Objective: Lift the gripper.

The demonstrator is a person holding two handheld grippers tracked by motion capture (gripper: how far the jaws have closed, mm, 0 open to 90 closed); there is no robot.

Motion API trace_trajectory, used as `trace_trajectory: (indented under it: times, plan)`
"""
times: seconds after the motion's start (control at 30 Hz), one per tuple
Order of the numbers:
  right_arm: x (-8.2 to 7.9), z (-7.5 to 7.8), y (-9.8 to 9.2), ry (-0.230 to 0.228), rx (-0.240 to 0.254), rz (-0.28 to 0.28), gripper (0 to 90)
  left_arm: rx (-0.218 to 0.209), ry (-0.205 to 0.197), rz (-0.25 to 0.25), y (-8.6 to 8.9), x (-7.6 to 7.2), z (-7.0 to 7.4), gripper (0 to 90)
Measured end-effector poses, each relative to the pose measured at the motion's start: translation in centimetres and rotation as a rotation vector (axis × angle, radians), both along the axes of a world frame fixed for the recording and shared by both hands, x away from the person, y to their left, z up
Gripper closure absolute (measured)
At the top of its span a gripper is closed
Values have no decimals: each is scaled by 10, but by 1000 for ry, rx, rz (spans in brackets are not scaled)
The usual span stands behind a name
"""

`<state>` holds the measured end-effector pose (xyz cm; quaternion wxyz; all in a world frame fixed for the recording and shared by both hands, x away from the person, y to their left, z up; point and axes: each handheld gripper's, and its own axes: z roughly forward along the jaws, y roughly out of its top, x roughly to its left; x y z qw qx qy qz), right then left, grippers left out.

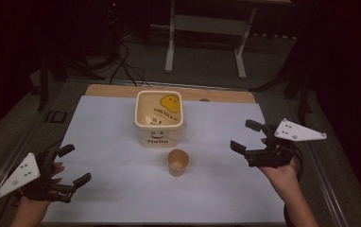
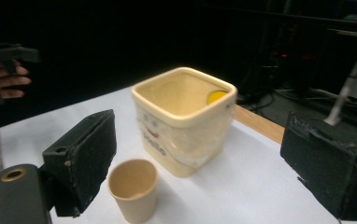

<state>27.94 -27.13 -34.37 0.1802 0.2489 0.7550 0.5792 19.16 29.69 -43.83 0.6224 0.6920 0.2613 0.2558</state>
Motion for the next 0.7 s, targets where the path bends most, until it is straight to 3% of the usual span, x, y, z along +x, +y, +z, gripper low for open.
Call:
trace_trajectory:
  times: [0.27,0.37,0.5,0.53,0.7]
  plan:
    - [10,2,22,10,-52,75,108,11,3,-8,-1,0,-1,11]
    - [12,0,34,14,-99,108,108,16,3,-10,-2,1,-1,11]
    - [13,-2,41,18,-105,137,127,17,2,-12,-2,1,-1,11]
    - [14,-7,52,31,-123,179,127,16,3,-14,-2,1,-1,11]
    - [14,-14,68,54,-154,249,128,19,5,-16,-3,1,-1,11]
